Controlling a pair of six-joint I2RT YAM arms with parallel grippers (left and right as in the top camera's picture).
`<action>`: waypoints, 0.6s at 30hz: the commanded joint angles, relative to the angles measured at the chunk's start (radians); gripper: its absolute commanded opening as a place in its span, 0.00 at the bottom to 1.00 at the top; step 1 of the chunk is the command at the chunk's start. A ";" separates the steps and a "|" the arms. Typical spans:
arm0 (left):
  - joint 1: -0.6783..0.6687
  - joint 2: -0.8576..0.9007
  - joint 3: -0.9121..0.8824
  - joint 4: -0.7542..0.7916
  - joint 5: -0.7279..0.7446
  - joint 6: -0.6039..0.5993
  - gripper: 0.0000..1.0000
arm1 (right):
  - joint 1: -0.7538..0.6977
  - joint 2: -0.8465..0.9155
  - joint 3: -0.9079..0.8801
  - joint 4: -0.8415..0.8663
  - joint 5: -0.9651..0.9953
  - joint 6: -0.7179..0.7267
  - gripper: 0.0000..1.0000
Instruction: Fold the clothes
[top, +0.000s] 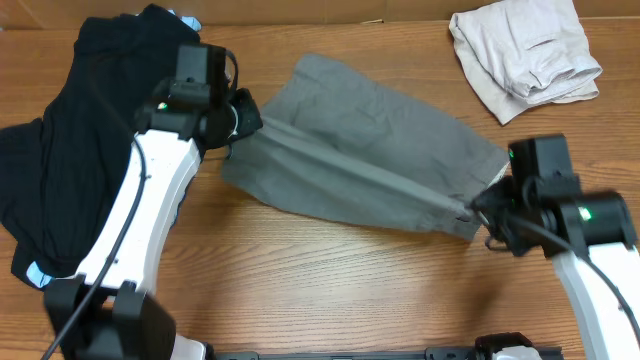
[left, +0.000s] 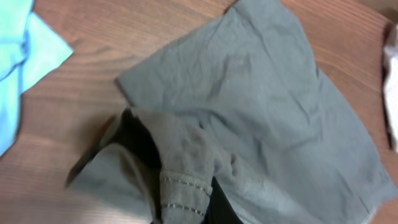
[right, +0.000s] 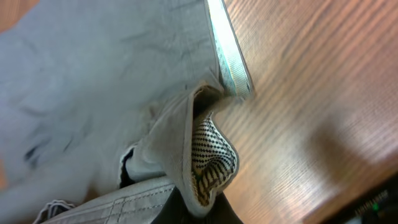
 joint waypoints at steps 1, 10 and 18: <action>0.001 0.048 0.021 0.087 -0.114 -0.003 0.04 | -0.016 0.087 -0.008 0.018 0.123 0.008 0.04; -0.064 0.123 0.021 0.504 -0.178 -0.002 0.04 | -0.185 0.269 -0.008 0.207 0.122 -0.067 0.04; -0.115 0.261 0.021 0.721 -0.225 -0.002 0.04 | -0.233 0.377 -0.008 0.413 0.112 -0.137 0.07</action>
